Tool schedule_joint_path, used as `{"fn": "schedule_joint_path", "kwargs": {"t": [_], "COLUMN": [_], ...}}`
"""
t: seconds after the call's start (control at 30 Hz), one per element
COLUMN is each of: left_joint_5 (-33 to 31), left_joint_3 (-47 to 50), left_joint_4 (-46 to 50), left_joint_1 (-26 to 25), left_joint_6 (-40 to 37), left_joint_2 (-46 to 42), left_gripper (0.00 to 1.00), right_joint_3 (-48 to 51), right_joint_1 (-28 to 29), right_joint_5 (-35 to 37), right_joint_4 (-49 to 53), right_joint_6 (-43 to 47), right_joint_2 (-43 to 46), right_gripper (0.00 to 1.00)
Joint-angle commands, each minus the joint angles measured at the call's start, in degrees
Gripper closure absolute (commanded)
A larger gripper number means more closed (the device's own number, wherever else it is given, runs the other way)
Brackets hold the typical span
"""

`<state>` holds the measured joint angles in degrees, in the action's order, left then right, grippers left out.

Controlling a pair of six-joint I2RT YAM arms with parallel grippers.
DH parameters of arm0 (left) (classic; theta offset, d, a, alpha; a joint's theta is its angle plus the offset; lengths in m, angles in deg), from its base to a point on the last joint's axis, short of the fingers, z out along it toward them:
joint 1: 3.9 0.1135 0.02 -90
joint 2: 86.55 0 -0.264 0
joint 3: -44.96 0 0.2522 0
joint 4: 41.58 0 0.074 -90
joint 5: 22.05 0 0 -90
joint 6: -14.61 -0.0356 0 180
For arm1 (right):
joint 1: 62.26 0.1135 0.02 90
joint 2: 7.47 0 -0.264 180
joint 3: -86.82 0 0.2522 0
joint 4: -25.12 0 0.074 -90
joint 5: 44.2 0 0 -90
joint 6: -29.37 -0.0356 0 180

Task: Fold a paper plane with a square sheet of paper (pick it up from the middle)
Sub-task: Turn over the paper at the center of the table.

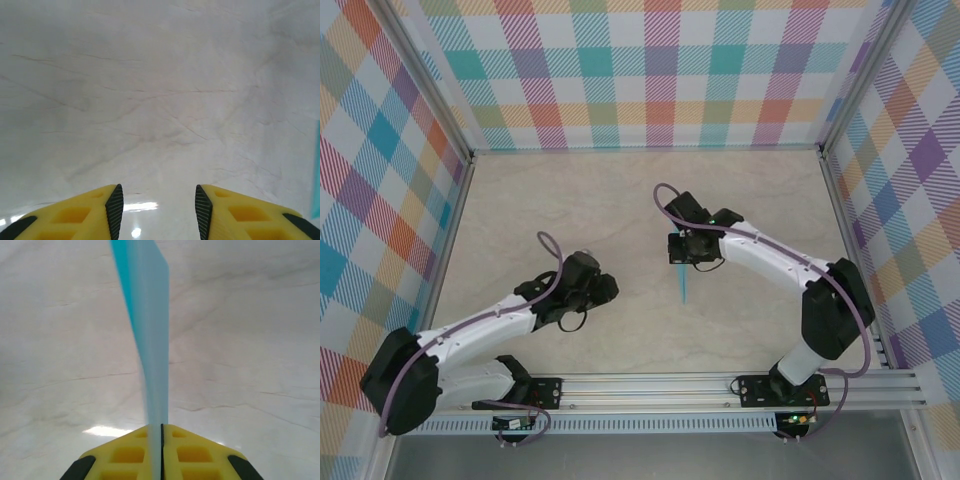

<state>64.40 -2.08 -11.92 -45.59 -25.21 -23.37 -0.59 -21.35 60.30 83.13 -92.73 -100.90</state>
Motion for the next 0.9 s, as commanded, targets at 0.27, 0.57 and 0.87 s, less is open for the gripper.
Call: {"fn": "schedule_joint_path", "kwargs": {"t": [0.27,0.57,0.87], "left_joint_5": [-11.44,-12.79,-8.45], "left_joint_3": [4.72,7.67,7.96], "left_joint_4": [12.79,14.88,11.06], "left_joint_1": [3.52,4.34,4.78], "left_joint_6": [6.23,8.10,7.11], "left_joint_2": [-13.73,-21.28,-17.63], "left_gripper": [0.49,0.46,0.43], "right_joint_3": [-24.13,-29.62,-14.42], "right_joint_1": [9.55,11.65,10.73], "right_joint_5": [22.46,3.93,-9.64], "right_joint_4": [29.60,20.38,1.28], "right_joint_6": [-6.50,-6.44,-3.16], "right_joint_2": [-27.22,-34.22,-16.01], "right_gripper": [0.95,0.76,0.33]}}
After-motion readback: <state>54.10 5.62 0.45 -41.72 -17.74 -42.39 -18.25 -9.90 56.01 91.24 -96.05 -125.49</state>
